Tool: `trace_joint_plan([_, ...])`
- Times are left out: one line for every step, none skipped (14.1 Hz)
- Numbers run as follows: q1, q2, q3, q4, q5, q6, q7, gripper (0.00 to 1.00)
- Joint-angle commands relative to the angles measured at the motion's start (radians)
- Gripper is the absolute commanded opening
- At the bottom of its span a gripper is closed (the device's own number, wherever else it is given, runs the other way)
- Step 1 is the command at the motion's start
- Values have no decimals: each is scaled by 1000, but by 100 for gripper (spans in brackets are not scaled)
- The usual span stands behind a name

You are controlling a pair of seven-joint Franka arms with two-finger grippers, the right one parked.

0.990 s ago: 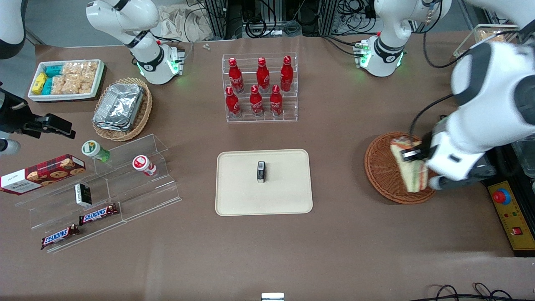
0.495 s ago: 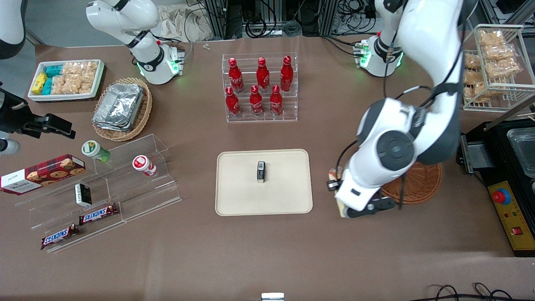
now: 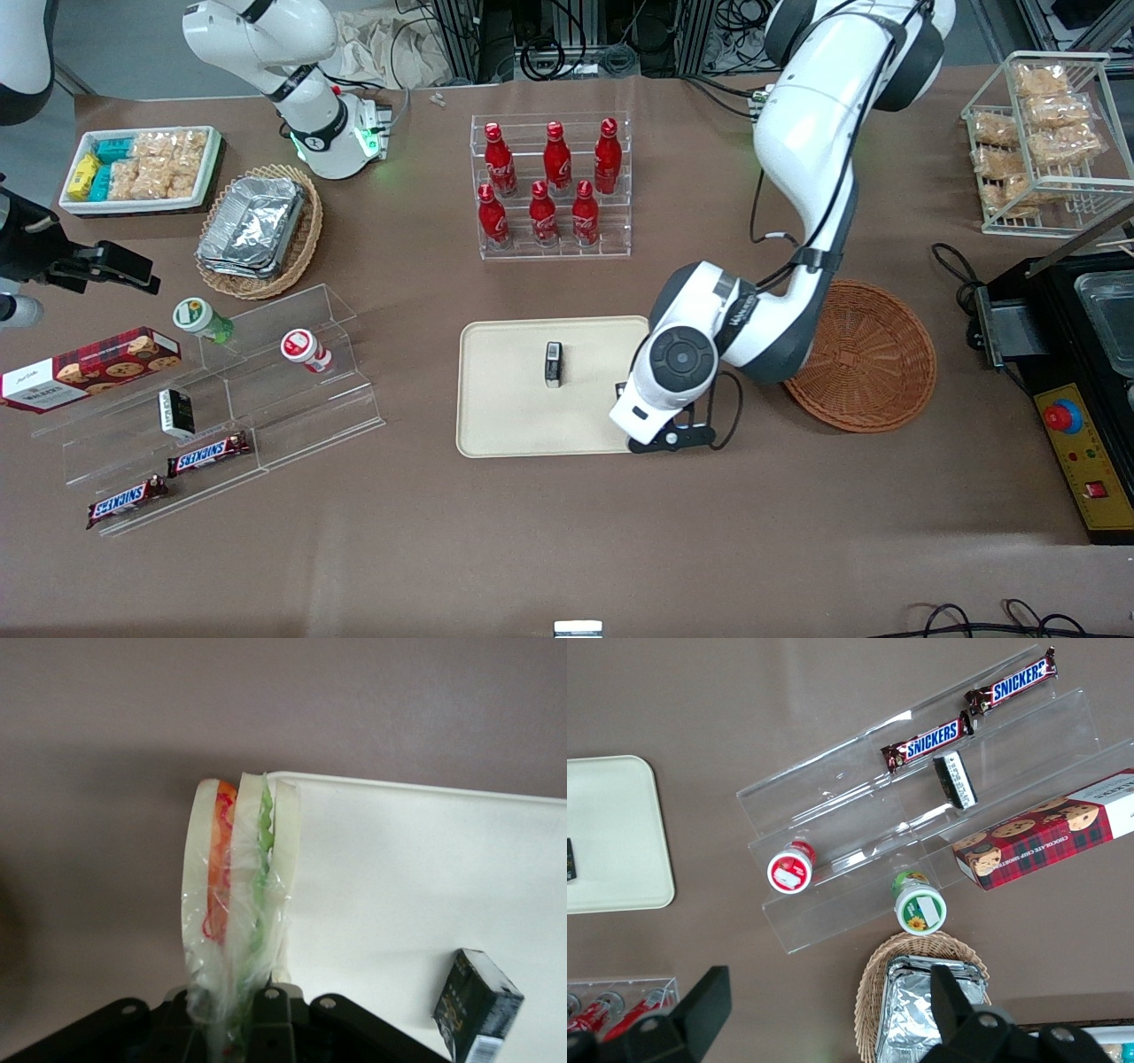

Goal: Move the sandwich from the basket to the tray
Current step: 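Carry the sandwich with the left gripper over the cream tray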

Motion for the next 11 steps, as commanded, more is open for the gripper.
trace_joint_plan([-32, 37, 11, -16, 8, 88, -1, 11])
trace_joint_plan([-42, 37, 13, -44, 8, 120, -1, 12])
trace_joint_plan([-60, 40, 13, -52, 12, 142, -4, 14])
trace_joint_plan([-72, 42, 13, -53, 13, 144, -4, 16])
trace_joint_plan([-74, 43, 13, -53, 13, 142, -2, 19])
trace_joint_plan([-75, 42, 13, -58, 13, 133, -5, 22])
trace_joint_plan([-79, 37, 13, -69, 13, 131, -7, 28])
trace_joint_plan([-89, 37, 13, -75, 15, 131, -8, 44])
trace_joint_plan([-89, 39, 14, -76, 15, 130, -8, 67])
trace_joint_plan([-89, 37, 14, -76, 13, 128, -14, 100])
trace_joint_plan([-89, 31, 16, -76, 12, 122, -21, 100])
